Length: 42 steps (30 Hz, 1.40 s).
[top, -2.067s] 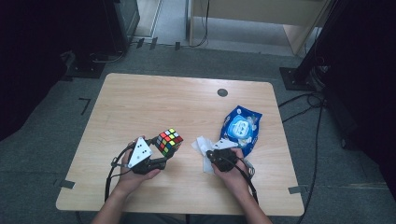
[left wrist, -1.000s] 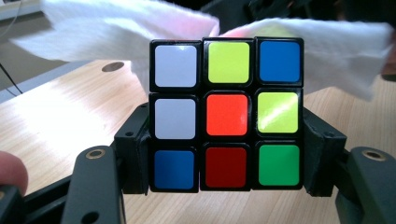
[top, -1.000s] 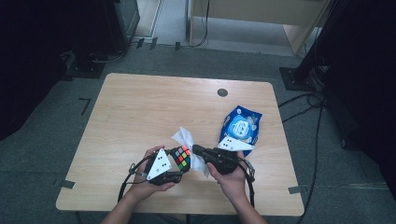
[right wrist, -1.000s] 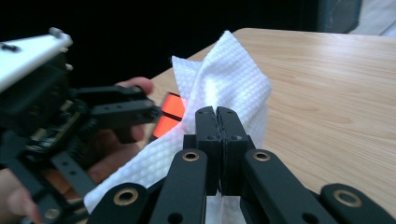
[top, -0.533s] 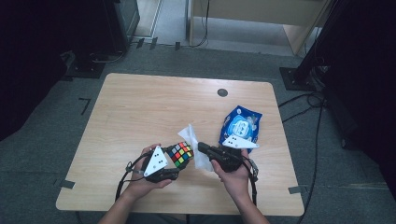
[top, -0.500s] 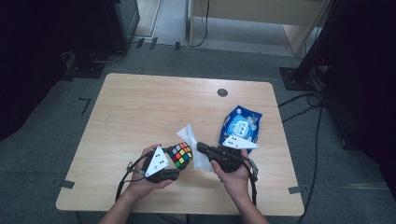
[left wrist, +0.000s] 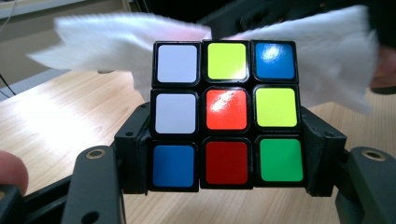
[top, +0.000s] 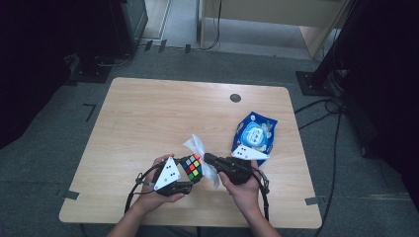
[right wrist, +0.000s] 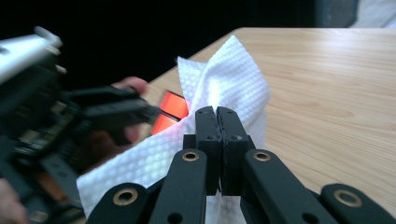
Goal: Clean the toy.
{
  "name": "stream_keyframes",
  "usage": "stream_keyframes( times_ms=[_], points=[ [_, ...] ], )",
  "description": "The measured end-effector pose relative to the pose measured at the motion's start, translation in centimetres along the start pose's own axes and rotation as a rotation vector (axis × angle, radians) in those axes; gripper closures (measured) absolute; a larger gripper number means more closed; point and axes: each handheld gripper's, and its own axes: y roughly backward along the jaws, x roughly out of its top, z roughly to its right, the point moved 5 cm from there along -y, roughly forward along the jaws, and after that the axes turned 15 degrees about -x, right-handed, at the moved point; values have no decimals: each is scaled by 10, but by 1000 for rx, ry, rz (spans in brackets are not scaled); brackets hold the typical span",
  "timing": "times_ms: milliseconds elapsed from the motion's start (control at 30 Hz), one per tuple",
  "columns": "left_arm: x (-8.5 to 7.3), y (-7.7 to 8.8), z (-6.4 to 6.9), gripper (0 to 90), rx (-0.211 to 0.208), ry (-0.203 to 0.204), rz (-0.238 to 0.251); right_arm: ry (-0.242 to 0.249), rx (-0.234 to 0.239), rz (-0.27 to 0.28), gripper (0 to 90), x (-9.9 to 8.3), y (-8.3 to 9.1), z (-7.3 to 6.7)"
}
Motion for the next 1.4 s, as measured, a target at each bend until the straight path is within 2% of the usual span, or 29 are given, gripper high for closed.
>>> stream_keyframes(
  times_ms=[33,200,367,433,500,567,667,767,933,1100,1267,1400],
  points=[
    [0,1,0,339,0,2,4,0,-18,-7,897,-2,-1,3],
    [1,4,-3,339,5,12,20,-13,-45,-41,897,-8,-5,15],
    [-1,5,-7,339,16,16,17,-1,-53,-43,896,-7,-4,15],
    [-8,3,-9,339,41,-11,-16,2,-34,-24,895,-3,-1,12],
    [-16,-1,-10,340,51,-8,-51,10,-23,2,894,2,4,8],
    [-19,-5,-9,340,38,-4,-58,11,5,24,893,7,8,0],
    [-15,-8,-3,339,24,-22,-50,31,32,36,891,10,9,-11],
    [-12,-8,1,339,16,-39,-45,41,25,28,891,7,7,-13],
    [-6,-4,2,339,9,-39,-23,23,11,9,889,0,2,-8],
    [-3,-1,3,339,13,-49,-21,10,5,5,887,-2,0,-4],
    [2,2,3,339,15,-56,-5,0,-36,-11,887,-8,-4,6],
    [5,7,1,340,22,-52,15,11,-70,-29,887,-12,-6,13]
  ],
)
